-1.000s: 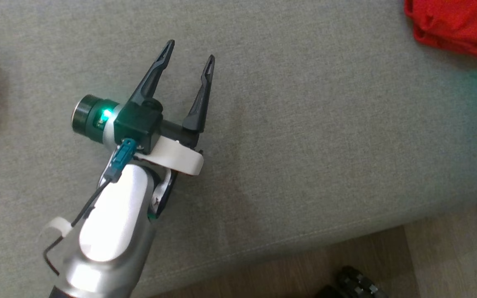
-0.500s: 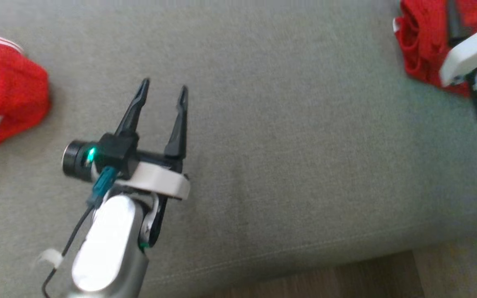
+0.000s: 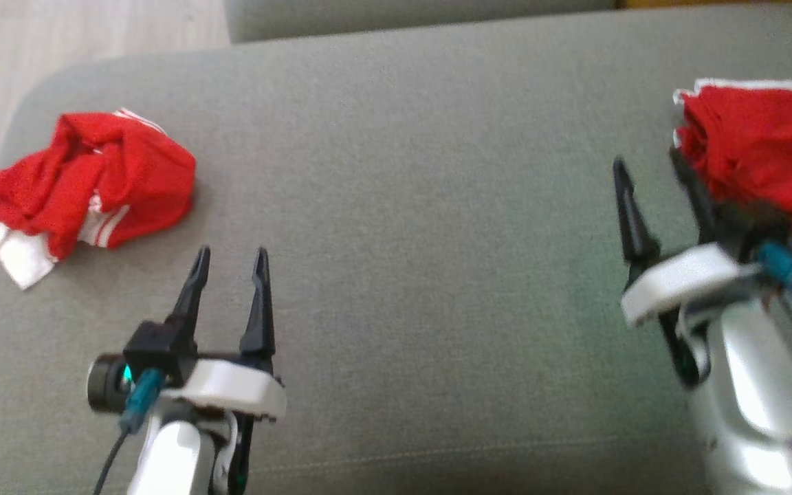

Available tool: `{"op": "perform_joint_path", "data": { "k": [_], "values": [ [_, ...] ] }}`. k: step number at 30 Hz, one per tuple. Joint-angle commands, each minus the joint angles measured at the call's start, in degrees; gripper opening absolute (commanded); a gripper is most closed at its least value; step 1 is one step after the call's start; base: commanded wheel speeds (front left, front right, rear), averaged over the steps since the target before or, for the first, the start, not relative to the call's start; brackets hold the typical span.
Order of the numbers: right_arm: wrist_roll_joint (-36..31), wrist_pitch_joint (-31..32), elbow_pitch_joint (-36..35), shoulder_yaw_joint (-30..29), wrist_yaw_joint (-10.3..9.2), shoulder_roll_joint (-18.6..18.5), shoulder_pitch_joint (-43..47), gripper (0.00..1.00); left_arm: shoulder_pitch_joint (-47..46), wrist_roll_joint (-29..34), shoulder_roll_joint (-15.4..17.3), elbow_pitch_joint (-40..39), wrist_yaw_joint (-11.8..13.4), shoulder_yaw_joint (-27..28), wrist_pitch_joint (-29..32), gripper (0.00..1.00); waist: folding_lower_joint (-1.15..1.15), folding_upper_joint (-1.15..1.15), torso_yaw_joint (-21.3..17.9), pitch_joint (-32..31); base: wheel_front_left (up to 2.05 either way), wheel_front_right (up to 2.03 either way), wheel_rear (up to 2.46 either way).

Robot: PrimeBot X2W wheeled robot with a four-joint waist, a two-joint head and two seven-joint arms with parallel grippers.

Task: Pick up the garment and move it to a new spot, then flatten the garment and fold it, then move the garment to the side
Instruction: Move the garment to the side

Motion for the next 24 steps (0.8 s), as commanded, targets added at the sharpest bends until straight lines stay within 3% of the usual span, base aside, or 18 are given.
{"op": "perform_joint_path", "data": {
  "k": [1,10,24],
  "values": [
    [0.3,-0.5,-2.9,1.2,-0.02,0.7,0.8,1.0,-0.7,-0.3,0.2,-1.9,0.4,2.3,-0.3,1.0,0.01,0.0,1.4,-2.2,0.0,0.0,0.0],
    [1.1,-0.5,-9.5,0.1,-0.02,2.1,12.7,1.0,3.8,-1.4,0.2,-2.5,1.2,3.2,-0.3,1.0,0.01,0.0,2.5,-5.0,0.0,0.0,0.0],
    [2.8,-0.5,-11.0,0.9,-0.02,2.1,15.2,1.0,5.0,-1.6,0.2,-3.6,1.5,3.3,-0.3,1.0,0.01,0.0,2.1,-6.0,0.0,0.0,0.0]
  ]
}}
